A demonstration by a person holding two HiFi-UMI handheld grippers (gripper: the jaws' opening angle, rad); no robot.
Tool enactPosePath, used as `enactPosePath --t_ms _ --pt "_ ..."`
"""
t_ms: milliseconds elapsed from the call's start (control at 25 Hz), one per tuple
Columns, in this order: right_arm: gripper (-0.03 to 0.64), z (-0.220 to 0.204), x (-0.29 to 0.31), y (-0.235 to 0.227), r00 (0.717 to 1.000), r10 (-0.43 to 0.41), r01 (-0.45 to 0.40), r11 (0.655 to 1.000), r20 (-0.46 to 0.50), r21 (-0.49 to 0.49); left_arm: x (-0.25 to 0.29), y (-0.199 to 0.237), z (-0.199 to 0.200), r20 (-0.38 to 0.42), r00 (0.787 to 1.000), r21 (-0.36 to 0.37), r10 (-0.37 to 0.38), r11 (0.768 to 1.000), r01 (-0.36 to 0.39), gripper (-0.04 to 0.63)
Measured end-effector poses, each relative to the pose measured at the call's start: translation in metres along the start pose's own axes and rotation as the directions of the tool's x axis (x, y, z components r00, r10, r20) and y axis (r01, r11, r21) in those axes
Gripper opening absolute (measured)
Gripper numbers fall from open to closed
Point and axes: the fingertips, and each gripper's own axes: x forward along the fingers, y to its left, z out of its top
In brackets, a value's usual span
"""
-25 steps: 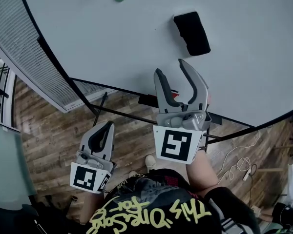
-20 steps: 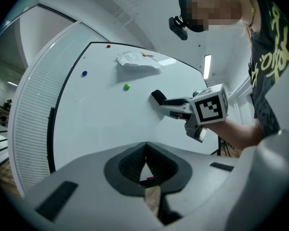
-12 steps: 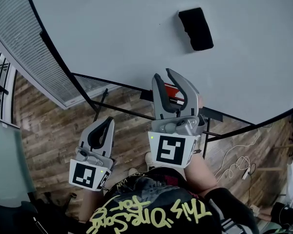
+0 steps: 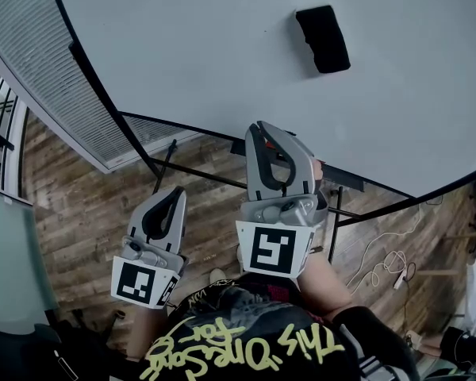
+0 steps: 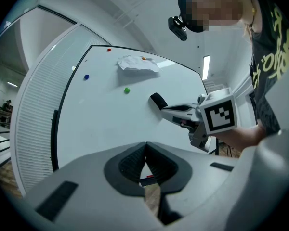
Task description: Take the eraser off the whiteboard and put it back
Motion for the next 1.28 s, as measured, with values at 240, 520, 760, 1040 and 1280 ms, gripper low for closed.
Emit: enactPosePath --t_ms 240,520,760,1040,1280 --pt "0.02 0.0 -0.007 0.012 1.0 0.02 -0.02 0.999 0.0 0.031 -0.006 -0.001 0.001 -0.002 1.0 0.004 -0.005 1.0 0.005 0.008" --pt "0.015 -0.001 -0.02 0.027 0.999 0.033 -0.032 0.997 -0.018 0.068 -0.018 -0.004 0.0 -0.003 1.0 0.006 -0.012 1.0 0.012 0.008" --pt "0.014 -0.003 -0.03 0.041 0.998 0.061 -0.058 0.993 -0.024 0.102 -0.023 -0.007 -0.002 -0.001 1.0 0.007 -0.025 1.0 0.025 0.008" --pt "0.012 -0.004 -0.038 0.054 0.995 0.09 -0.085 0.988 -0.033 0.132 -0.029 -0.008 -0.001 0.001 1.0 0.01 -0.03 0.999 0.03 0.008" --pt "0.012 -0.004 -0.043 0.065 0.993 0.118 -0.112 0.983 -0.03 0.144 -0.032 -0.006 -0.001 0.011 1.0 0.008 -0.026 1.0 0.026 0.008"
